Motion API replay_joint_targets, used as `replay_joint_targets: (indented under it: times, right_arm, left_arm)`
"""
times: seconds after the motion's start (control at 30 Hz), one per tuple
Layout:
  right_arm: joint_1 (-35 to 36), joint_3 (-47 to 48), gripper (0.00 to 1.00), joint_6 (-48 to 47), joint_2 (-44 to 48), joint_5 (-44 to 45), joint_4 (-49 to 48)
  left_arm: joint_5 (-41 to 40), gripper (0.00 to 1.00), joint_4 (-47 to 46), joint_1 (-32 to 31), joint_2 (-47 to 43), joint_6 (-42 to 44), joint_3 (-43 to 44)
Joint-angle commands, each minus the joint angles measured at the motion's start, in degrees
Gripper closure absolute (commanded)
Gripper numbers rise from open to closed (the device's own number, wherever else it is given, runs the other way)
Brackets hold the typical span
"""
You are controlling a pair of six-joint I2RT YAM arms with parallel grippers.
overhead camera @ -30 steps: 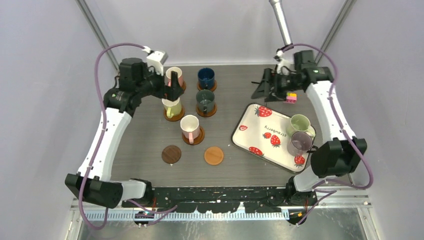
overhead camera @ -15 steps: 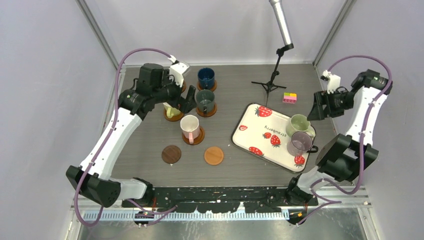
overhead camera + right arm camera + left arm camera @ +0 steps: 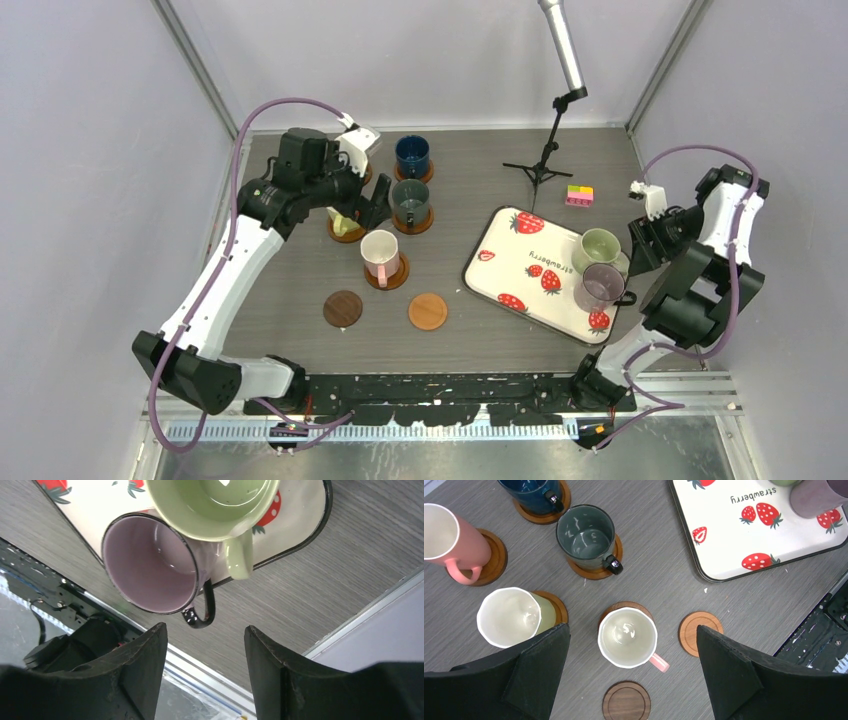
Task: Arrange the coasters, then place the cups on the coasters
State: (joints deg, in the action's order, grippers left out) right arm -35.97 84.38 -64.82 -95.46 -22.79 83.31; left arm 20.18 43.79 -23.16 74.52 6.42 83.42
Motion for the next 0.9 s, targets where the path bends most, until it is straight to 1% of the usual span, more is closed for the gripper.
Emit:
replay_joint_targets:
  times: [0.0,0.23,0.43,0.7,0.87]
  right_arm:
    - [0.3,-1.1,0.38,-2.8,-1.6,1.5,-3.7]
    - [2.1,-3.1,0.43,-2.8,-4.7,2.0,-6.9]
    - [5.1,-8.2,0.44,-2.9,-4.3,3.1,-10.7]
    - [10.6,-10.6,0.52,1.3,-3.5,0.5,-11.7]
    - [14.9,-12.9,0.54,6.3,-2.0,-1.4,-12.8]
  left_arm:
    - [1.0,0.0,-0.7,-0.2,-0.3,-0.3,0.3]
    - [1.0,0.0,-1.4,-0.2,-0.2,-1.1,0.3]
    - [0.6,0.0,-1.5,-0.1,-0.4,-1.0,0.1]
    - [0.6,0.0,-1.9,-0.1,-0.5,-1.6,-0.4]
    - [0.6,0.0,-2.1,-0.1,-0.7,-2.0,-0.7]
